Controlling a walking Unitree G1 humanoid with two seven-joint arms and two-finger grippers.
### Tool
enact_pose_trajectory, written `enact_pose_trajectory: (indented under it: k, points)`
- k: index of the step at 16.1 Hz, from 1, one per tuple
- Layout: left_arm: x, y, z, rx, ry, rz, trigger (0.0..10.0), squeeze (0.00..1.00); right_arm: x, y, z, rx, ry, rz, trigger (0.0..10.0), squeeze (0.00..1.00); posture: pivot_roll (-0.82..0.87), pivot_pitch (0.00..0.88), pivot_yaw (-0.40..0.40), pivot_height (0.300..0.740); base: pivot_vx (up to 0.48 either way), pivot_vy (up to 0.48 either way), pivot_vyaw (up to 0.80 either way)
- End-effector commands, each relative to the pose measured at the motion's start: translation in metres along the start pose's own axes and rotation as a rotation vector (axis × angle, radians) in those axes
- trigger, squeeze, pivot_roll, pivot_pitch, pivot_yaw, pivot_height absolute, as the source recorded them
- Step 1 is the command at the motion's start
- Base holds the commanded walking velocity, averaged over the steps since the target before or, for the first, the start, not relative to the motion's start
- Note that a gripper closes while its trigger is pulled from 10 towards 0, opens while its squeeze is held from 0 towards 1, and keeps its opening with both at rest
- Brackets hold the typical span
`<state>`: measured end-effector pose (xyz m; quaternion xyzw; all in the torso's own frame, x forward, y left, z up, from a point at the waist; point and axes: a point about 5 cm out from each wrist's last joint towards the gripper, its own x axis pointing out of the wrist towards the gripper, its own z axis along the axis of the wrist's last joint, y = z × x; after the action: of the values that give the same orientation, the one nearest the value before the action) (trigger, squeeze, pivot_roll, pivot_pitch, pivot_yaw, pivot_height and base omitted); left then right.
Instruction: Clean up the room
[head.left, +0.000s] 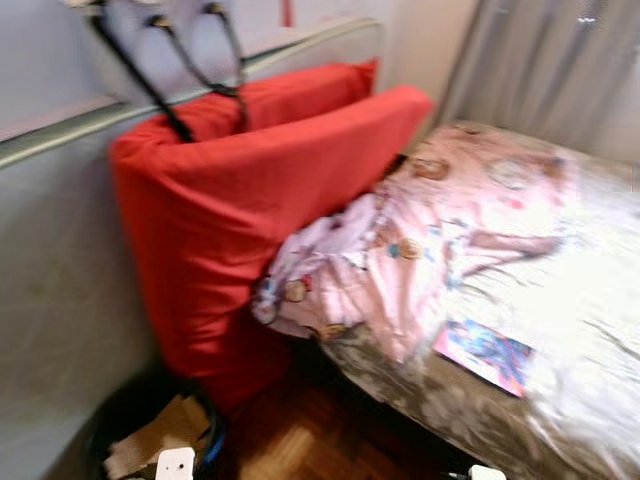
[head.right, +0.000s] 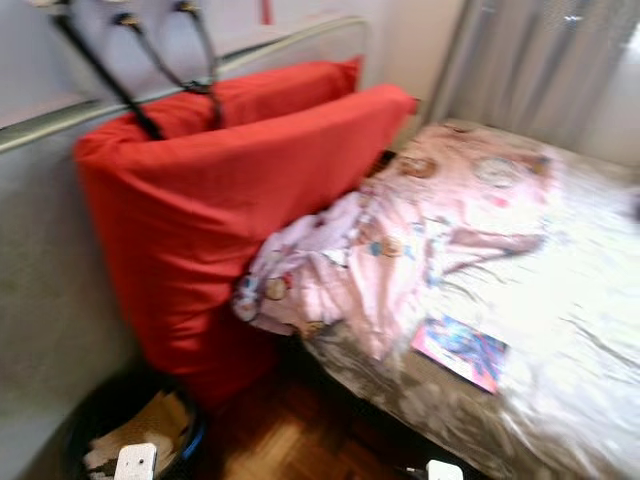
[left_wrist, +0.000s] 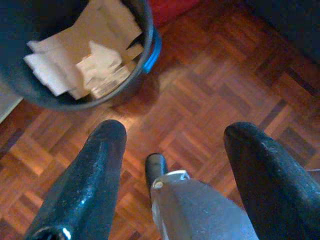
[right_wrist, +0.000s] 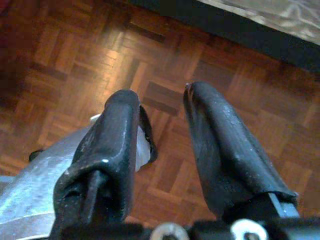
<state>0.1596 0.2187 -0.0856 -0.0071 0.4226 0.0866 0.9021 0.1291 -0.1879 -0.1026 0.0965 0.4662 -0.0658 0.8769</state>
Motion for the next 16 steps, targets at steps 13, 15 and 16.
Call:
enact_pose_trajectory:
  k: [13,15,16]
  points:
    - [0.0106,-0.0127,0.0274,0.046,0.023,-0.041,10.0,0.0,0.0179,0.0136,0.0975,-0.076,-0.102,0.062,10.0,0.0,0.1,0.0,-0.109,0.74,0.0,-0.095,-0.7]
    - [0.0106,-0.0124,0.0273,0.048,0.022,-0.038,10.0,0.0,0.0178,0.0136,0.0972,-0.077,-0.102,0.063,10.0,0.0,0.1,0.0,-0.109,0.74,0.0,0.0,-0.7]
    - [0.0106,-0.0125,0.0277,0.042,0.019,-0.037,10.0,0.0,0.0178,0.0136,0.0977,-0.077,-0.104,0.063,10.0,0.0,0.1,0.0,-0.112,0.74,0.0,0.0,-0.7]
